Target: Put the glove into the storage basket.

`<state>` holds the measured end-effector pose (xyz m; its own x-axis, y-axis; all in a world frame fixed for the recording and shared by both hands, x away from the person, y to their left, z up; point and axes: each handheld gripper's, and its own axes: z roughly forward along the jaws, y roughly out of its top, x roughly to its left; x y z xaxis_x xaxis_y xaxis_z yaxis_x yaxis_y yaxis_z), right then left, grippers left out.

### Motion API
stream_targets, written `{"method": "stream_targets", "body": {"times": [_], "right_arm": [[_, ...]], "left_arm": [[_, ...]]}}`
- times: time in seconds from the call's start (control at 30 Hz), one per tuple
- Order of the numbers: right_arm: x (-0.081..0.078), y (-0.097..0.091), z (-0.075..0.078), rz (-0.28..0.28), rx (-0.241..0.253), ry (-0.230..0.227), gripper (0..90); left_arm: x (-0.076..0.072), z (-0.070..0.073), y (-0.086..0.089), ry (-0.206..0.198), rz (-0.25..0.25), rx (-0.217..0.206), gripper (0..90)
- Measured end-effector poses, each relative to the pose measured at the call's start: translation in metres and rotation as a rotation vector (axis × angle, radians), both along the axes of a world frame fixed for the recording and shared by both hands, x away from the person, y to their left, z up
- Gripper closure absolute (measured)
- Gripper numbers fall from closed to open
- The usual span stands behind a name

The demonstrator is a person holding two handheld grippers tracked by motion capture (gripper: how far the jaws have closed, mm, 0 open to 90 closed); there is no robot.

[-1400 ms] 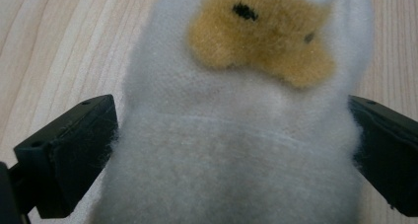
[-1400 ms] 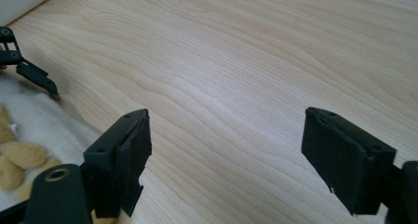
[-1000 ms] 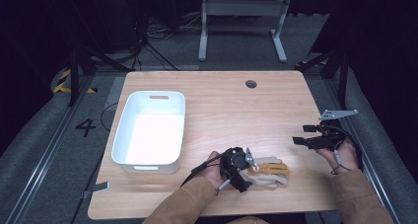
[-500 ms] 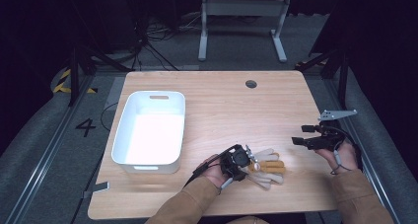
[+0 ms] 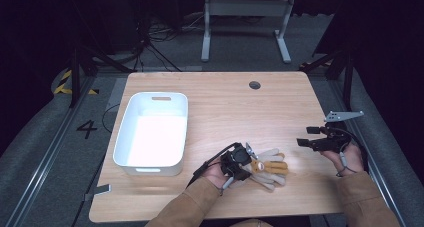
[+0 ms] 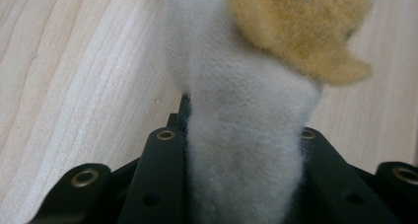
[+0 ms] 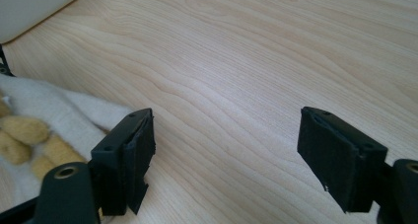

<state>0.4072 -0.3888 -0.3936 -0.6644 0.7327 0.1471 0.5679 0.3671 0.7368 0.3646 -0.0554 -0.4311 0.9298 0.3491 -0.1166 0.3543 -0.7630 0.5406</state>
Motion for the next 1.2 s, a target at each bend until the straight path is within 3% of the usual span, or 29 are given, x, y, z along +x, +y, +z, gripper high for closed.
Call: {"method": "stream_targets", "body": {"times": [0.23,0.53,1.0,1.2], "right_arm": [[0.001,-0.001,0.0,-0.001,-0.002,0.002,22.5],[0.004,-0.002,-0.002,-0.005,-0.002,0.006,22.8],[0.021,0.005,-0.005,0.017,0.005,0.022,23.9],[0.028,0.009,-0.006,0.018,0.006,0.022,24.4]], "left_arm": [[0.001,0.012,0.008,0.02,0.01,-0.061,71.8],[0.004,0.028,0.02,0.012,0.017,-0.127,71.5],[0.007,0.061,0.046,-0.01,0.171,-0.168,71.0],[0.006,0.072,0.054,-0.017,0.213,-0.163,71.3]]}}
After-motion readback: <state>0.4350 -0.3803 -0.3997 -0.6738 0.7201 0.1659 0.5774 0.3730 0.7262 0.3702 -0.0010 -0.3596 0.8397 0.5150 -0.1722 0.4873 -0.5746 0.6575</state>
